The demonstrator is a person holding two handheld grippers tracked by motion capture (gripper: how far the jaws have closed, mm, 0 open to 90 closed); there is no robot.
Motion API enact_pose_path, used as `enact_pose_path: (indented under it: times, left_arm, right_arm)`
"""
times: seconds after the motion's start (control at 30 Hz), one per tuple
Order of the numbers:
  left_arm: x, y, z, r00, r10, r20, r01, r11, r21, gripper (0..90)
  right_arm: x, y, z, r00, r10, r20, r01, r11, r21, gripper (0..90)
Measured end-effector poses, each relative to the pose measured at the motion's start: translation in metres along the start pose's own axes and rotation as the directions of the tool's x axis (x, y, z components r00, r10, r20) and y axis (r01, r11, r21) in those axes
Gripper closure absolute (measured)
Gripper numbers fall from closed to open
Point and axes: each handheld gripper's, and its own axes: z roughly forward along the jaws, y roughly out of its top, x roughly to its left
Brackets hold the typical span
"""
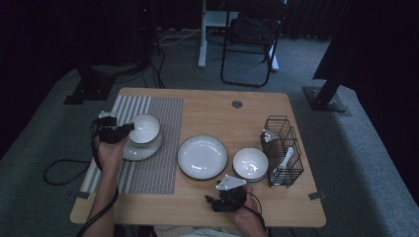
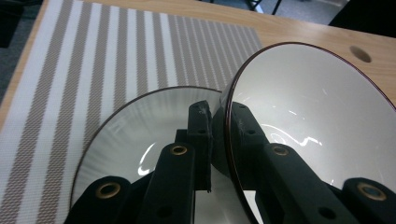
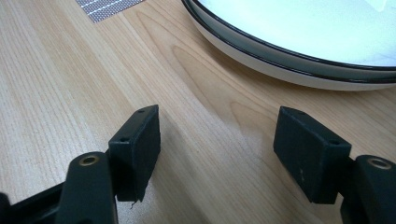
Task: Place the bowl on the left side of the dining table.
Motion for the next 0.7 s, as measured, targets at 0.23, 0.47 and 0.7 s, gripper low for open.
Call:
enact_pose_path:
  times: [0.23,0.47,0.7]
  left_arm:
    - [0.006,-0.003,0.0,0.9996,-0.011,-0.024,0.012,0.9999,0.007,82.0]
    - [0.013,-0.007,0.0,0.9976,-0.024,-0.065,0.025,0.9997,0.006,81.9]
    - [0.019,-0.012,0.002,0.9956,-0.043,-0.083,0.045,0.9989,0.016,81.9]
  right_arm:
    - [0.0,0.0,0.0,1.0,0.0,0.001,0.0,1.0,0.0,31.2]
    - [0.0,0.0,0.0,1.0,0.0,0.001,0.0,1.0,-0.001,31.2]
    - [0.0,0.0,0.0,1.0,0.0,0.002,0.0,1.0,0.0,31.3]
